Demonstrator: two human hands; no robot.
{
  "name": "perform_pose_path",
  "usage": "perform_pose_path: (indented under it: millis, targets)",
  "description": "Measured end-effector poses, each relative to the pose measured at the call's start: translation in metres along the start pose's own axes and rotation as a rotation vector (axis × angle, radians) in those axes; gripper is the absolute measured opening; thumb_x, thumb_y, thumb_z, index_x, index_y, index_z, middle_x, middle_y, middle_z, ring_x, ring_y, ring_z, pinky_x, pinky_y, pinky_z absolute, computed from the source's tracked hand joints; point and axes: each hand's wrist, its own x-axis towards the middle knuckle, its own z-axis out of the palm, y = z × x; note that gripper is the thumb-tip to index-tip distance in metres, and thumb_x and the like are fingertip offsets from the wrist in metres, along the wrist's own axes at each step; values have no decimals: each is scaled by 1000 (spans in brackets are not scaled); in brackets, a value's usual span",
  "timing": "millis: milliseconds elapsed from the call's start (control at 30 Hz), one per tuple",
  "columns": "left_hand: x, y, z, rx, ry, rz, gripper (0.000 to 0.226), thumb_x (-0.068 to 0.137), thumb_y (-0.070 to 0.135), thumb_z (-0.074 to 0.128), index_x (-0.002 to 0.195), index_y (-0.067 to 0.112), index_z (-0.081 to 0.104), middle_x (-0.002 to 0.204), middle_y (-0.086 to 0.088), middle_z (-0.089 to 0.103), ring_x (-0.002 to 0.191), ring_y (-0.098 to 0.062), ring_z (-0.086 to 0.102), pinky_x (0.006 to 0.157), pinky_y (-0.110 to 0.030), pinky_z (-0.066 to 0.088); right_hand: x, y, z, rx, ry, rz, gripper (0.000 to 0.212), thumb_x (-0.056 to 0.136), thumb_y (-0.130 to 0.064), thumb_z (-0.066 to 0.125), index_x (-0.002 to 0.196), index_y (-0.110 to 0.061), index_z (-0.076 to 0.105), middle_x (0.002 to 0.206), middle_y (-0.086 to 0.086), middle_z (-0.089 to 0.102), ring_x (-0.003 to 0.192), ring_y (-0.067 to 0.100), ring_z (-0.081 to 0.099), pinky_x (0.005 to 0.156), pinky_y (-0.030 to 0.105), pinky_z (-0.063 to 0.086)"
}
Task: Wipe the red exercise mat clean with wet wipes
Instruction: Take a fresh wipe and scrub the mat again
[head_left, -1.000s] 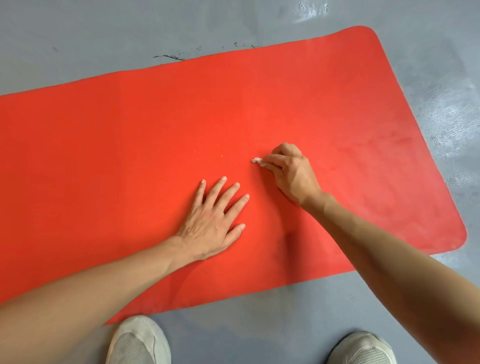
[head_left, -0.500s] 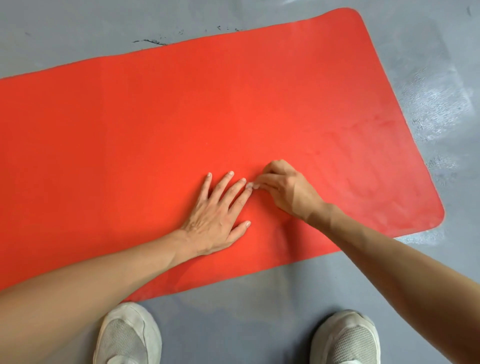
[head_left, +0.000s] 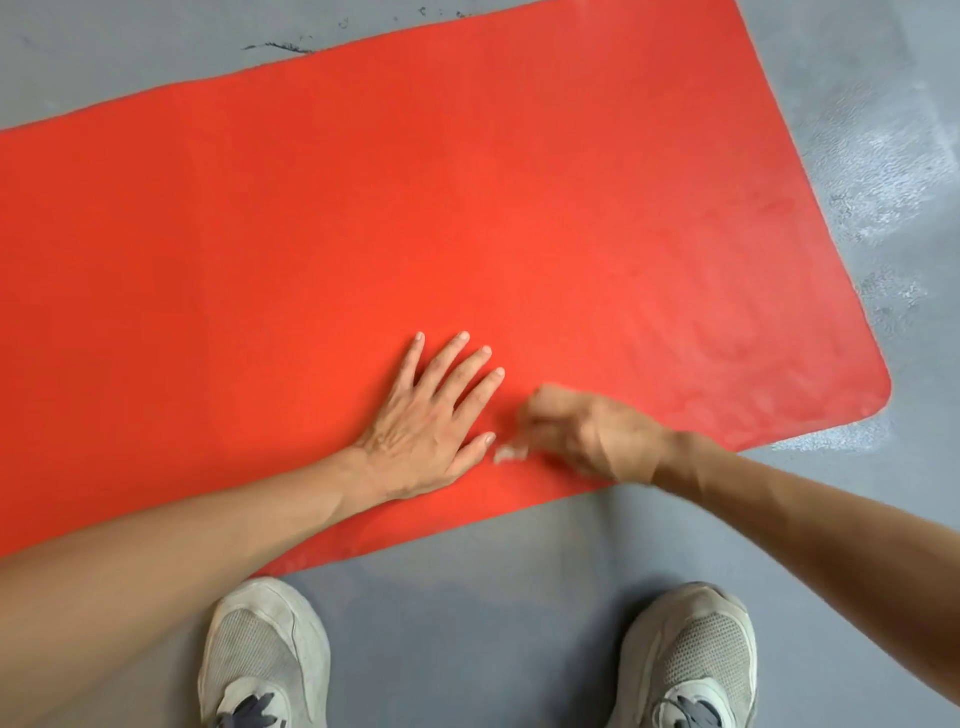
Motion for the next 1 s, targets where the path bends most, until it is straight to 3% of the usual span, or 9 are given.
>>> perform_pose_path:
  millis: [133, 200, 367, 500, 567, 633, 767, 900, 1000]
  targets:
    - [21, 0, -5, 3, 18, -68, 70, 100, 51, 49, 156, 11, 45, 164, -16, 38, 156, -40, 25, 119, -72, 19, 18, 34, -28, -86, 384, 326, 18, 99, -5, 64, 107, -14, 77, 99, 3, 65, 92, 22, 61, 85, 42, 54]
    - [31, -1, -6, -8, 29, -83, 69, 100, 51, 48, 157, 12, 45, 163, -16, 38, 156, -40, 24, 119, -72, 18, 13, 26, -23, -75, 434, 400, 17, 101, -9, 64, 112, -13, 77, 99, 5, 63, 88, 25, 60, 82, 44, 53]
    - [39, 0, -4, -9, 37, -25, 66, 100, 51, 48, 155, 15, 47, 163, -15, 40, 156, -41, 25, 118, -73, 19, -40, -24, 7, -1, 75, 183, 41, 110, -19, 34, 139, -11, 63, 108, 11, 60, 90, 29, 58, 86, 37, 51]
    - [36, 8, 0, -10, 27, 13, 66, 100, 51, 49, 155, 16, 47, 162, -16, 40, 156, -42, 25, 117, -74, 20, -38, -9, -5, -90, -37, 60, 46, 113, -24, 27, 127, -11, 68, 109, 8, 60, 91, 29, 57, 87, 38, 52]
    - [38, 11, 2, -7, 12, 13, 67, 99, 52, 48, 156, 15, 47, 163, -16, 39, 156, -41, 25, 117, -74, 20, -14, 18, -24, -143, 89, 90, 42, 111, -22, 31, 113, -10, 72, 104, 9, 63, 89, 29, 59, 85, 40, 52]
    - [43, 13, 2, -7, 7, -5, 68, 99, 53, 48, 156, 15, 46, 164, -15, 39, 156, -40, 24, 118, -73, 20, 7, 49, -44, -212, 289, 234, 25, 107, -12, 48, 107, -12, 73, 100, 8, 63, 87, 28, 59, 84, 41, 51]
    - [56, 10, 0, -16, 10, -41, 69, 100, 53, 46, 156, 15, 45, 163, -14, 39, 156, -40, 25, 119, -72, 19, 18, 69, -53, -196, 541, 516, 18, 105, -19, 58, 105, -12, 75, 97, 8, 63, 88, 30, 59, 83, 48, 51]
    - [68, 3, 0, -9, 11, -51, 69, 100, 53, 45, 157, 15, 44, 163, -13, 39, 156, -39, 25, 119, -72, 19, -24, 25, -25, -148, 328, 342, 25, 103, -6, 53, 121, -9, 70, 99, 6, 62, 85, 29, 57, 82, 42, 49]
    - [73, 1, 2, -6, 18, -59, 68, 100, 53, 44, 157, 15, 44, 163, -13, 40, 156, -39, 26, 119, -72, 19, -66, -1, -9, -142, 139, 250, 32, 107, -11, 43, 128, -10, 68, 103, 6, 62, 85, 27, 56, 83, 37, 51]
